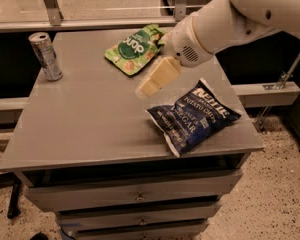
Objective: Knock redbull can over
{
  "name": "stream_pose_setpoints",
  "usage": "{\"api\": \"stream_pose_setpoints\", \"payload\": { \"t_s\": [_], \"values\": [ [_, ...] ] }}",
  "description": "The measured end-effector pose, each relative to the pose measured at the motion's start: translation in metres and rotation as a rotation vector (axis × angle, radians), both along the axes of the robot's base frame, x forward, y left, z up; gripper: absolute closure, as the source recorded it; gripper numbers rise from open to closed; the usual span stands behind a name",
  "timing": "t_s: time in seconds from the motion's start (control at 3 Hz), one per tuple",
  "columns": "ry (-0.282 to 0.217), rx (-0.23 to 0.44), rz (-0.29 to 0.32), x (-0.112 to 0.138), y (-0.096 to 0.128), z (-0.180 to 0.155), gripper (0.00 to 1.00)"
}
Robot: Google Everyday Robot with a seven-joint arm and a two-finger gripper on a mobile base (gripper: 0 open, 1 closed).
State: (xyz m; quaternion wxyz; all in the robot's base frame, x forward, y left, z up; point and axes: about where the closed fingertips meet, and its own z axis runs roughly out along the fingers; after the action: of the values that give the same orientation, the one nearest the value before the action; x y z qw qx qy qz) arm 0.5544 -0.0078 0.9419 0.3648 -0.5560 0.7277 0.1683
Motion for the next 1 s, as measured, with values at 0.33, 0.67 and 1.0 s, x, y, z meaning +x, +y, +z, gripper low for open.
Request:
{"api": "stream_pose_setpoints", "payload": {
  "t_s": [0.33, 0.67, 1.0],
  "values": [
    [0.0, 0.0, 0.0, 0.0, 0.0, 0.0, 0.0],
    [-0.019, 0.033, -0.022, 0.006, 0.006, -0.002, 0.0],
    [-0.024, 0.157, -0.036, 0.028, 0.048, -0.023, 0.0]
  ]
}}
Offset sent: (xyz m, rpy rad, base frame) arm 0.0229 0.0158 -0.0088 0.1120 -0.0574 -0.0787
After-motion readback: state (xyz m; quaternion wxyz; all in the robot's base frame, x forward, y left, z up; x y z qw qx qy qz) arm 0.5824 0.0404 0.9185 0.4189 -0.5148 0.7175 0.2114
